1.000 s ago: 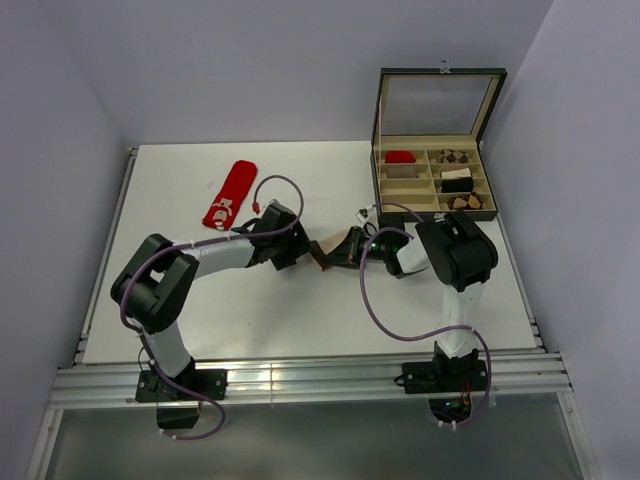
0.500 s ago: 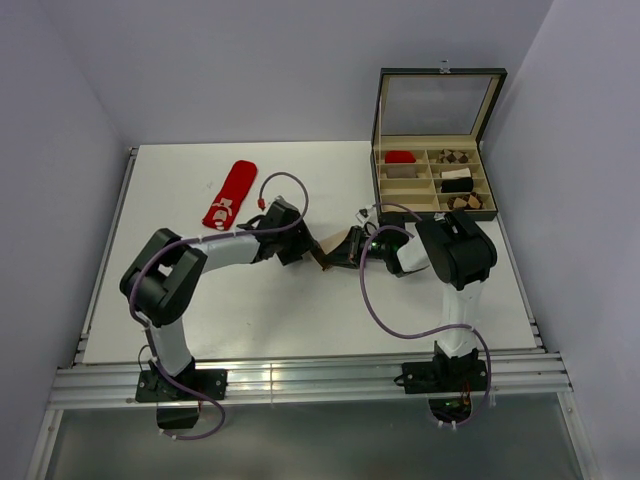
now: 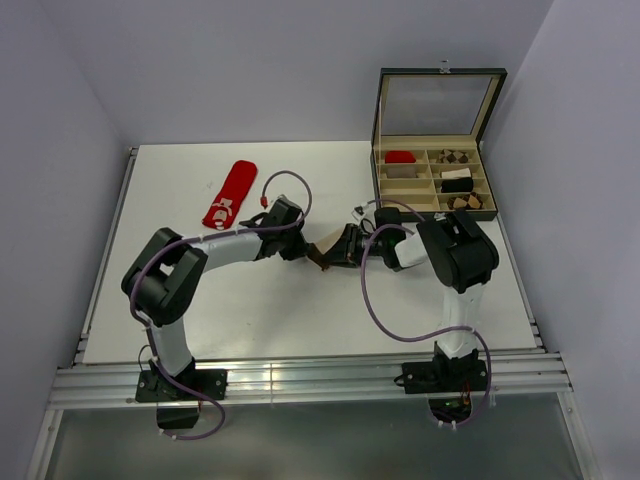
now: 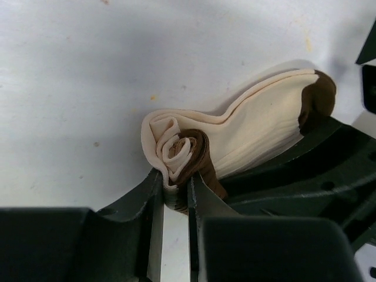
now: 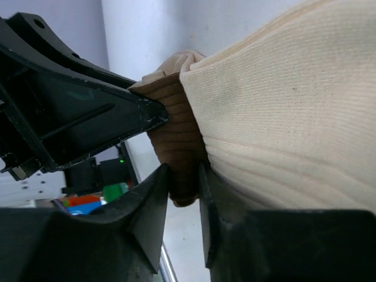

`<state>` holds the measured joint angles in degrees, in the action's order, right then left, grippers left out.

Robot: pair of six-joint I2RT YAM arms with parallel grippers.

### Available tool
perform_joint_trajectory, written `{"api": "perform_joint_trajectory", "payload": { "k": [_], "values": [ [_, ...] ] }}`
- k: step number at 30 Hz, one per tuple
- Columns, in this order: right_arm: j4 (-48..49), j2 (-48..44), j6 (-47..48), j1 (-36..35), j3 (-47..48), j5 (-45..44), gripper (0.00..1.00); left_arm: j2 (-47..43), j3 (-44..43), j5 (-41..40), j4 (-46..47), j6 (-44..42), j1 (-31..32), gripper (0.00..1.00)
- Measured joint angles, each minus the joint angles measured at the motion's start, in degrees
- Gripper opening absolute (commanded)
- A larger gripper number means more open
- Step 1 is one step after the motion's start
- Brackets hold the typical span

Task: Roll the socks
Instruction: Roll the sock at the center of the board.

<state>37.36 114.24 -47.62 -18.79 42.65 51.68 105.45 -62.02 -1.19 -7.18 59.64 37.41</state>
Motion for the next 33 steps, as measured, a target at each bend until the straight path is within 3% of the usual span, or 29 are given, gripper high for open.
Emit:
{"api": "perform_joint_trajectory", "payload": {
  "k": [6,11,17,24,33],
  "values": [
    [-8.0,-6.2,6.8,-4.0,-0.2,-7.7,0.51,-1.3,-1.0,-1.2,-5.9,-3.2,0.0,0.06],
    [-15.3,-17.5,14.9,-8.4,-3.8,-21.4,0.55,0.1,-5.2,-1.4,-12.2,-7.1,0.0,0.06],
    [-17.5,-26.1,22.4,-15.1,-5.6,-37.2,0.60,2.3,-9.4,-1.2,-16.3,-10.2,0.0,0.06],
    [-17.7,-27.1,29.5,-22.8,-5.6,-49.9,0.61,3.5,-11.4,-0.6,-18.1,-12.1,0.0,0.06],
    [-19.8,-24.9,36.2,-28.9,-2.6,-57.7,0.61,4.2,-12.7,-0.1,-19.3,-12.7,-0.1,0.06]
  ]
}}
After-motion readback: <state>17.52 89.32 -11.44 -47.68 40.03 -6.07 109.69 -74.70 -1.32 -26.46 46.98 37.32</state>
